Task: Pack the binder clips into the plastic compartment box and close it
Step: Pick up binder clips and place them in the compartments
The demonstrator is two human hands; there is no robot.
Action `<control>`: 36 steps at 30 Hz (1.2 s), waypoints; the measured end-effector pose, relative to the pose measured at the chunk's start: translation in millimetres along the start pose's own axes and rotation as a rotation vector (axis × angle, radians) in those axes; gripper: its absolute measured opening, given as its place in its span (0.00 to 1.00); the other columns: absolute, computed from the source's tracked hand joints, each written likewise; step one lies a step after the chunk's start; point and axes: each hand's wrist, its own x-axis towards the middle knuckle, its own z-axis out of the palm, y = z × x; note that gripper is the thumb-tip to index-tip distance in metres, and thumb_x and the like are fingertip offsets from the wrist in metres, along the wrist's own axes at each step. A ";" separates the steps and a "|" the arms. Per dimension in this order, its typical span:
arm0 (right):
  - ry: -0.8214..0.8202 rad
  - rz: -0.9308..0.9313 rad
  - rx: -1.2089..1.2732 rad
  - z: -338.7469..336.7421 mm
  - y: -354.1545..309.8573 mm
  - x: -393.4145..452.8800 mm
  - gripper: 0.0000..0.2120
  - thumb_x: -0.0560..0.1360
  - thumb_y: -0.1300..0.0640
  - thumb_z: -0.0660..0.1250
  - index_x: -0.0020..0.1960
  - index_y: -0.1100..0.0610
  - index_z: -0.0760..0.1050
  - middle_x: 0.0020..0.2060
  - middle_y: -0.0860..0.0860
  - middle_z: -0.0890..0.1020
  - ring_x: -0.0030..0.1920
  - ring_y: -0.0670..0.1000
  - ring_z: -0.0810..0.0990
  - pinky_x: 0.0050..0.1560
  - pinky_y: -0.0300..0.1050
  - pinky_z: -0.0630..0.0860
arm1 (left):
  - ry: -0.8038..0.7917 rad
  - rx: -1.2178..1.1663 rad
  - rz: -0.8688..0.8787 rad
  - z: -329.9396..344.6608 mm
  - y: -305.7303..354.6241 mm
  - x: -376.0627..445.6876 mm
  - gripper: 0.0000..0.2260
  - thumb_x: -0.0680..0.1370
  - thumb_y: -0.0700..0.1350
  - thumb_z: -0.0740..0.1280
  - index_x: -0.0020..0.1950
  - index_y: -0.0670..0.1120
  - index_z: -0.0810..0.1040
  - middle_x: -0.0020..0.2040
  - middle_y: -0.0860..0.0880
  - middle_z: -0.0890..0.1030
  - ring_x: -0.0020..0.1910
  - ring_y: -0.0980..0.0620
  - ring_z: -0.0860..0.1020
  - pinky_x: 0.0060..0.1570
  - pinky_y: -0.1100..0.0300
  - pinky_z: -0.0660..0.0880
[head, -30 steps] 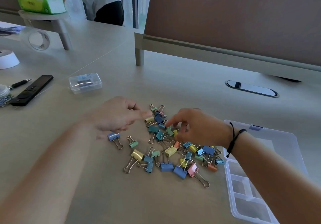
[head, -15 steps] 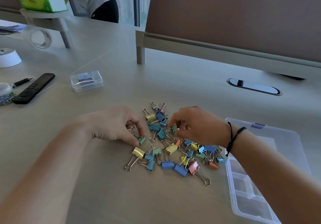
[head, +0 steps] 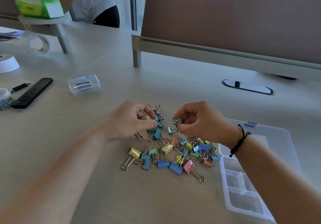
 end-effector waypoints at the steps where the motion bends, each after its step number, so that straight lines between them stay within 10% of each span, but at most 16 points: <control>1: 0.021 0.001 0.047 -1.9 -0.1 -2.3 0.10 0.70 0.65 0.73 0.49 0.53 0.82 0.37 0.52 0.85 0.34 0.48 0.82 0.40 0.41 0.82 | 0.017 -0.034 0.002 0.8 2.2 -0.3 0.03 0.75 0.45 0.74 0.46 0.48 0.82 0.26 0.53 0.71 0.25 0.57 0.67 0.32 0.65 0.67; 7: 0.110 0.061 0.313 -13.6 2.5 -21.9 0.12 0.69 0.70 0.73 0.49 0.58 0.81 0.40 0.58 0.85 0.39 0.60 0.86 0.48 0.60 0.82 | 0.067 -0.155 0.022 9.0 19.1 -4.5 0.04 0.77 0.42 0.71 0.49 0.43 0.80 0.25 0.56 0.74 0.18 0.63 0.68 0.22 0.72 0.62; 11: 0.153 0.064 0.421 -26.5 8.6 -48.7 0.11 0.70 0.71 0.73 0.51 0.62 0.80 0.40 0.64 0.84 0.37 0.59 0.85 0.45 0.53 0.83 | 0.099 -0.258 0.046 13.0 32.0 -8.3 0.03 0.79 0.41 0.68 0.49 0.42 0.79 0.23 0.56 0.68 0.19 0.59 0.62 0.22 0.67 0.60; 17: 0.221 0.084 0.489 -57.7 30.0 -102.0 0.10 0.70 0.71 0.72 0.51 0.66 0.79 0.37 0.63 0.84 0.36 0.58 0.84 0.43 0.49 0.83 | -0.268 -0.729 -0.074 60.9 89.1 -17.1 0.11 0.76 0.48 0.68 0.35 0.48 0.72 0.26 0.50 0.58 0.22 0.55 0.54 0.22 0.65 0.51; 23: 0.270 0.138 0.557 -88.2 54.6 -151.3 0.09 0.68 0.73 0.72 0.45 0.62 0.80 0.35 0.65 0.82 0.34 0.59 0.82 0.40 0.47 0.81 | -0.501 -1.104 -0.312 124.3 121.5 -14.0 0.08 0.79 0.49 0.59 0.43 0.47 0.71 0.26 0.53 0.58 0.20 0.59 0.55 0.19 0.68 0.48; 36: 0.202 0.120 0.250 -85.8 77.6 -181.4 0.09 0.68 0.66 0.76 0.46 0.56 0.81 0.38 0.56 0.85 0.35 0.61 0.83 0.42 0.54 0.81 | -0.451 -0.850 -0.361 171.2 146.9 -6.3 0.14 0.82 0.43 0.52 0.37 0.48 0.68 0.27 0.50 0.60 0.21 0.57 0.56 0.20 0.69 0.52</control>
